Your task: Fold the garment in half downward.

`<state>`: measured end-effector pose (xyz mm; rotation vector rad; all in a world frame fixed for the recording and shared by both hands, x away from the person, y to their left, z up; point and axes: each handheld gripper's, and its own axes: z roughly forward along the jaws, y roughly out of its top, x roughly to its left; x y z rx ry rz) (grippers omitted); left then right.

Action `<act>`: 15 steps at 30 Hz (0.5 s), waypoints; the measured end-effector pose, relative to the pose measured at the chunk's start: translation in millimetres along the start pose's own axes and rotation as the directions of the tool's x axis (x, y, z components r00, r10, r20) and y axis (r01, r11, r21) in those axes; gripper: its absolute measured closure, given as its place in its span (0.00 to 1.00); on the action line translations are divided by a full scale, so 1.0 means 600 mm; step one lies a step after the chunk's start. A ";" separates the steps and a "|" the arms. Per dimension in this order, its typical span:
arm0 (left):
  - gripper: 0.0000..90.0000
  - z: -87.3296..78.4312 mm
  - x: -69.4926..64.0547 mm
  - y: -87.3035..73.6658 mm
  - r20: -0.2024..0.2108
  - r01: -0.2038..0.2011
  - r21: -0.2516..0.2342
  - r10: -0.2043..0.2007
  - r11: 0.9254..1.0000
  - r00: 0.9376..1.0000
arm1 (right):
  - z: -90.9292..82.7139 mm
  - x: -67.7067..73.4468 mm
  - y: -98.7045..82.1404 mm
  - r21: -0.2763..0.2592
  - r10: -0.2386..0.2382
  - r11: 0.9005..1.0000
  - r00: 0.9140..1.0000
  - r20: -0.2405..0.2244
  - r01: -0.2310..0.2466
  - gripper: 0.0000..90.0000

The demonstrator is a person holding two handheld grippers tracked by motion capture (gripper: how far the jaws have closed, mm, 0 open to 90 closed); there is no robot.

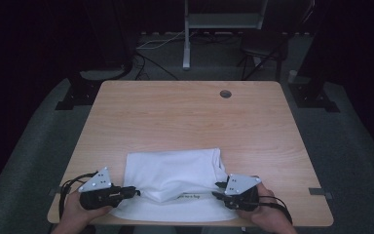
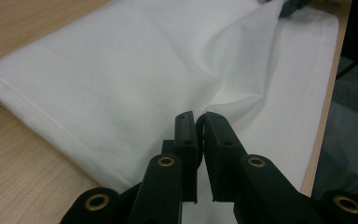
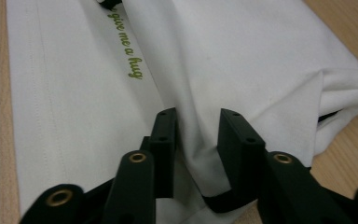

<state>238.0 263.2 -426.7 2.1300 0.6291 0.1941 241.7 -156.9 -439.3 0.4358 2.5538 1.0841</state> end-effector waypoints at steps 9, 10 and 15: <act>0.99 0.001 -0.008 -0.003 -0.015 -0.015 0.012 0.016 1.000 1.000 | -0.007 0.003 -0.001 -0.039 0.060 0.997 0.998 -0.019 -0.061 0.96; 0.99 -0.001 -0.009 -0.004 -0.017 -0.022 0.011 0.022 1.000 1.000 | -0.010 0.003 -0.003 -0.046 0.065 0.997 0.998 -0.020 -0.066 0.96; 0.99 -0.012 -0.017 -0.009 -0.024 -0.024 0.002 0.024 1.000 0.999 | -0.019 0.009 -0.004 -0.061 0.077 0.995 0.996 -0.049 -0.080 0.96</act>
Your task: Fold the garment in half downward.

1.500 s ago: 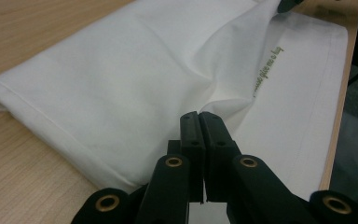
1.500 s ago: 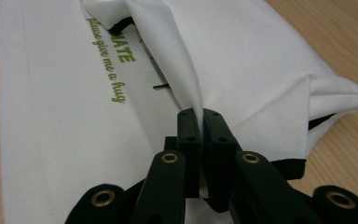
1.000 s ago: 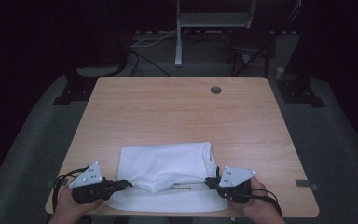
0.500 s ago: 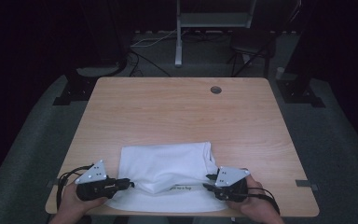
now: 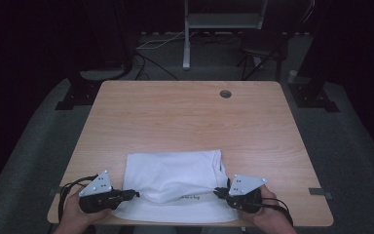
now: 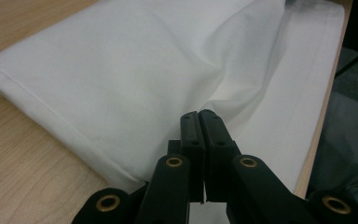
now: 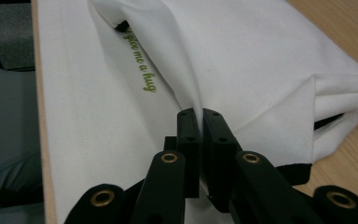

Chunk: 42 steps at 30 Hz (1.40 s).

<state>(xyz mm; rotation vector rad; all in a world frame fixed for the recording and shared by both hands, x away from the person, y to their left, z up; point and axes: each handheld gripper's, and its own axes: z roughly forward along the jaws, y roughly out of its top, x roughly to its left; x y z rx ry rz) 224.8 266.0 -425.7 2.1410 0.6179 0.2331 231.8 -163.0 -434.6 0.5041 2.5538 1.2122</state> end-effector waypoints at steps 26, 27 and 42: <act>0.99 -0.036 -0.027 -0.008 0.012 -0.003 -0.047 0.004 0.999 1.000 | -0.034 0.034 -0.002 -0.035 -0.003 0.999 0.999 -0.042 0.002 0.95; 0.99 -0.037 -0.028 -0.009 0.018 -0.008 -0.041 0.009 0.999 1.000 | -0.036 0.035 -0.003 -0.034 -0.006 0.999 0.999 -0.043 0.004 0.95; 0.99 -0.029 -0.035 -0.021 0.037 -0.001 -0.010 0.001 1.000 0.999 | -0.038 0.050 -0.021 0.000 -0.010 1.000 0.998 -0.056 0.010 0.94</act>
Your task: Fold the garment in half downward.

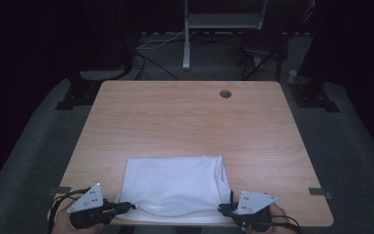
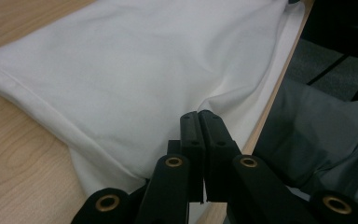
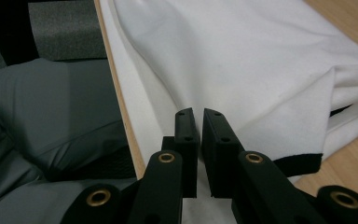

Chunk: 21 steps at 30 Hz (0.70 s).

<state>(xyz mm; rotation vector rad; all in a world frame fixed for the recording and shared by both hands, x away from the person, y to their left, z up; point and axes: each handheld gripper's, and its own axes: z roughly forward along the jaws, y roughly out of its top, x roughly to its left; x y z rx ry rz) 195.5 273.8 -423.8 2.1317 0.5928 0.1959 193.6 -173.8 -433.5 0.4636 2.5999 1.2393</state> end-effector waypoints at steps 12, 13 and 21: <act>0.98 0.003 0.003 -0.003 0.000 0.017 0.001 -0.017 1.000 1.000 | 0.005 0.001 0.001 0.040 -0.067 0.997 0.997 0.046 0.065 0.79; 0.98 0.004 0.003 -0.004 0.001 0.017 0.004 -0.017 1.000 1.000 | 0.007 0.001 0.001 0.048 -0.073 0.996 0.996 0.048 0.070 0.79; 0.99 0.004 0.003 -0.008 0.004 0.016 0.010 -0.016 1.000 1.000 | 0.012 0.000 0.000 0.058 -0.047 0.997 0.998 0.030 0.046 0.95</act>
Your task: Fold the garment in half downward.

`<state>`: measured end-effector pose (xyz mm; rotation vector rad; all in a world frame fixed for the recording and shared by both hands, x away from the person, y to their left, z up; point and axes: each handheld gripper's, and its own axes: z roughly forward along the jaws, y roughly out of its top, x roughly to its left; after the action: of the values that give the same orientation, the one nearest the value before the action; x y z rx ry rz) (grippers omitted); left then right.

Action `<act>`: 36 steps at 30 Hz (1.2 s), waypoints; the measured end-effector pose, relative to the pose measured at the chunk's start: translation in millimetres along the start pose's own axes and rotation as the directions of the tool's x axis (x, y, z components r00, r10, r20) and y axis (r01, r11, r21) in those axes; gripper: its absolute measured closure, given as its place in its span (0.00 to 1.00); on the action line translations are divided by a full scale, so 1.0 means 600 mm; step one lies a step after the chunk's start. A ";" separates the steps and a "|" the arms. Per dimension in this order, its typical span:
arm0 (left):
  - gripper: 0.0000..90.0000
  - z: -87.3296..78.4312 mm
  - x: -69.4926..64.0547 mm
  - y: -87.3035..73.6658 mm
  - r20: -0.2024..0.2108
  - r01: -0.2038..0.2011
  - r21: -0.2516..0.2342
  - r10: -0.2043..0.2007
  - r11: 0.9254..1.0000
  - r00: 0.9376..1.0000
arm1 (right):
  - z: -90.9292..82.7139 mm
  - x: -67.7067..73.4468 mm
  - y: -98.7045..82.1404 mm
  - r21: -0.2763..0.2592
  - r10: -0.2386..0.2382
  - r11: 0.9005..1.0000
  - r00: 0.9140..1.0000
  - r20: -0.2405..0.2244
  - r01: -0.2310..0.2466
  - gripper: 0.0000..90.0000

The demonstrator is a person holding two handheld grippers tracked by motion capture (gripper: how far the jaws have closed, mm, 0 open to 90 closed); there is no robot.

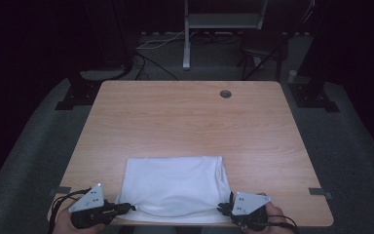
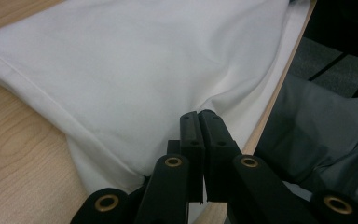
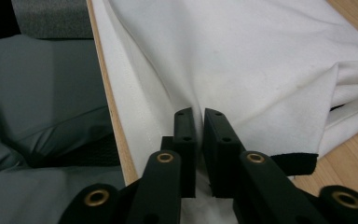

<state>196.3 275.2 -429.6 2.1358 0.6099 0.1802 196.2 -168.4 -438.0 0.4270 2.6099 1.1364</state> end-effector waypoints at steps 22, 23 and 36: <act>0.94 -0.003 -0.011 -0.007 0.055 0.029 0.006 -0.029 1.000 0.998 | -0.013 0.014 -0.005 -0.004 0.027 1.000 0.997 -0.067 -0.028 0.86; 0.92 -0.003 -0.010 -0.007 0.061 0.031 0.002 -0.031 1.000 0.998 | -0.015 0.012 -0.002 -0.011 0.030 0.999 0.998 -0.057 -0.030 0.83; 0.49 -0.029 0.040 0.046 -0.024 0.103 -0.147 -0.108 0.984 0.994 | -0.046 -0.078 0.029 -0.149 0.197 0.973 0.972 0.127 -0.178 0.46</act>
<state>220.8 285.9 -399.3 1.9578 0.7051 0.1943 232.5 -192.8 -401.1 0.7101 2.3925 1.2854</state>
